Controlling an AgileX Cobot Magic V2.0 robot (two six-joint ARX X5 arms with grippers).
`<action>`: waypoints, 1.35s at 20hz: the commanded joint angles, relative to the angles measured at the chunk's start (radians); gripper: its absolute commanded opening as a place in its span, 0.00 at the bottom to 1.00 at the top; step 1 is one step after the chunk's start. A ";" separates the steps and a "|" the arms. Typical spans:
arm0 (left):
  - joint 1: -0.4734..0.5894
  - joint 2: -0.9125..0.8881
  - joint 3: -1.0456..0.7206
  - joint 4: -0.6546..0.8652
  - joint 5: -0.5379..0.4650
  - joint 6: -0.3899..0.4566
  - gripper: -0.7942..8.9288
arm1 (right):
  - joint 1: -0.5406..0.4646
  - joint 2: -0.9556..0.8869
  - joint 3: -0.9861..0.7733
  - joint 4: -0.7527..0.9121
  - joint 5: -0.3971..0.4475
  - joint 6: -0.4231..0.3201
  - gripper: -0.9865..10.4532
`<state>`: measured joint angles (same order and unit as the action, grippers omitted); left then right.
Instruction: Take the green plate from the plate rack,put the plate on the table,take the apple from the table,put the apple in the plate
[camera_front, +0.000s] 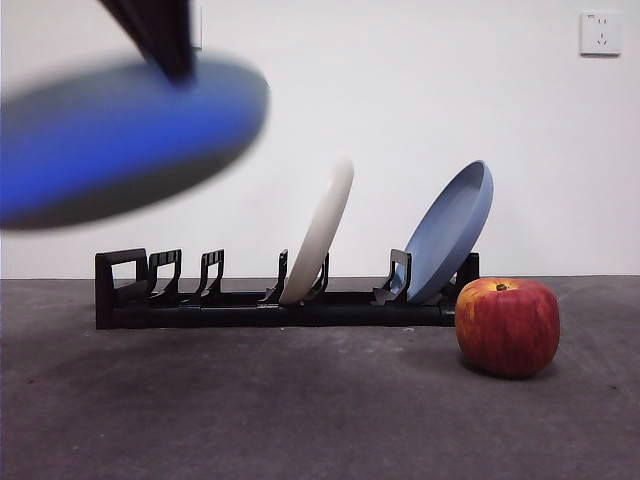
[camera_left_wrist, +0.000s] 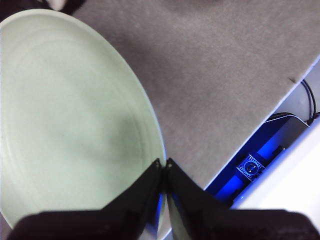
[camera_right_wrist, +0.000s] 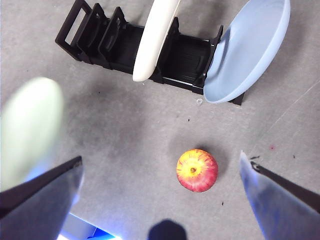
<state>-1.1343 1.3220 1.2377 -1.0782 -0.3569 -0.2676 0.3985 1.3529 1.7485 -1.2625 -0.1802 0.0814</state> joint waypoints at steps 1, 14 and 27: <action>-0.001 0.079 -0.029 0.096 -0.015 -0.004 0.07 | 0.002 0.004 0.004 0.005 0.002 -0.003 0.61; 0.092 0.509 -0.029 0.368 -0.003 0.097 0.07 | 0.002 0.004 0.004 0.000 0.002 -0.003 0.61; 0.136 0.529 -0.028 0.377 0.050 0.097 0.25 | 0.002 0.004 0.004 -0.021 0.002 -0.003 0.61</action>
<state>-0.9985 1.8400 1.2179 -0.7067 -0.3099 -0.1761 0.3985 1.3529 1.7485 -1.2869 -0.1802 0.0814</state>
